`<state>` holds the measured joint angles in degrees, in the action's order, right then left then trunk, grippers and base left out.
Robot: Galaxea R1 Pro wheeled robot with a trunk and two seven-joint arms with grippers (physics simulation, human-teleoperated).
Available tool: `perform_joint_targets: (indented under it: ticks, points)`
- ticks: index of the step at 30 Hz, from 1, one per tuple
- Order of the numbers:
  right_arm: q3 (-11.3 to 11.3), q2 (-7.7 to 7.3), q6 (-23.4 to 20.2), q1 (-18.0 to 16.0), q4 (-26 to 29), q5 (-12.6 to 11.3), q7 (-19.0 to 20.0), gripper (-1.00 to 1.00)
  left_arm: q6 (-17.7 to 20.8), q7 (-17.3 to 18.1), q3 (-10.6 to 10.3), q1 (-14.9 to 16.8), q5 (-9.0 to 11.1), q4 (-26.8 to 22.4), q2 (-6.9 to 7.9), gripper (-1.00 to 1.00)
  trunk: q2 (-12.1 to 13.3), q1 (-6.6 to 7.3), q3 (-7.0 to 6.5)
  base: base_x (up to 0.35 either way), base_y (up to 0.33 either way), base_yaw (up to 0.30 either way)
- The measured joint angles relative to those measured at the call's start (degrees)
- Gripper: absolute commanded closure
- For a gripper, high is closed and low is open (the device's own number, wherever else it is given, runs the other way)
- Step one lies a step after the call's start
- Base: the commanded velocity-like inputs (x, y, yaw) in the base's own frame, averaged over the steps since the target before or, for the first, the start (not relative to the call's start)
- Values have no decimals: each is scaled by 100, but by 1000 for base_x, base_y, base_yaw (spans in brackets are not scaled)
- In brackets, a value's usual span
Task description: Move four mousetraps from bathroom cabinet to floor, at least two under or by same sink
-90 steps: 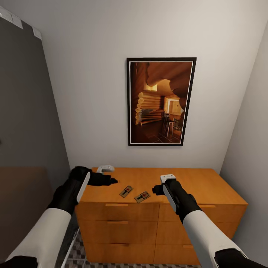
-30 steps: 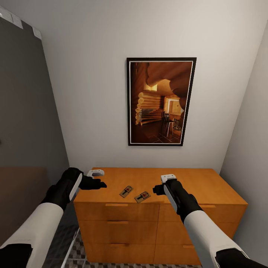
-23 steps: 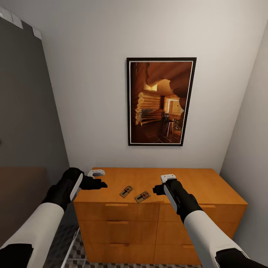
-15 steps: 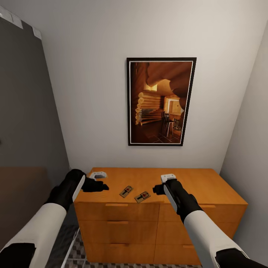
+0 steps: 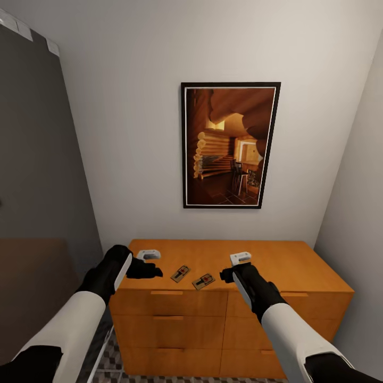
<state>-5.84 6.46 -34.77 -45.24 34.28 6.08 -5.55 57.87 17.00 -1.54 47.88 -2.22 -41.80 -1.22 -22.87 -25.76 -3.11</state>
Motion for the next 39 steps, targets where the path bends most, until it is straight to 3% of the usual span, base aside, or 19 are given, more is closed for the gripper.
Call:
perform_joint_targets:
  ticks: [5,11,13,21,29,30,32,39]
  points:
    - [88,65,6,-127,-66,-18,-33,-100,-168,-6,0,-1,15,72,-8,-100,0,0,0,0,0,0]
    - [216,228,4,-185,-96,-111,-97,-100,-234,-8,0,1,12,141,-10,-100,0,0,0,0,0,0]
    - [242,349,3,-214,-112,-136,-164,-100,-246,-8,0,1,13,154,-6,-100,0,0,0,0,0,0]
    - [258,354,3,-318,-120,-171,-279,-100,-251,-8,0,1,17,166,-2,-100,0,0,0,0,0,0]
    - [518,353,31,-487,-146,-1051,-742,-100,-252,-9,0,15,24,168,-5,-100,0,0,0,0,0,0]
    - [550,353,93,-515,-210,-1346,-974,-100,-252,-10,1,17,25,169,-3,-100,0,0,0,0,0,0]
    - [562,353,196,-530,-298,-1536,-1122,-100,-252,-12,1,18,28,173,-2,-100,0,0,0,0,0,0]
    - [546,353,479,-544,-589,-1679,-1244,-100,-252,-9,1,18,27,222,-2,-100,0,0,0,0,0,0]
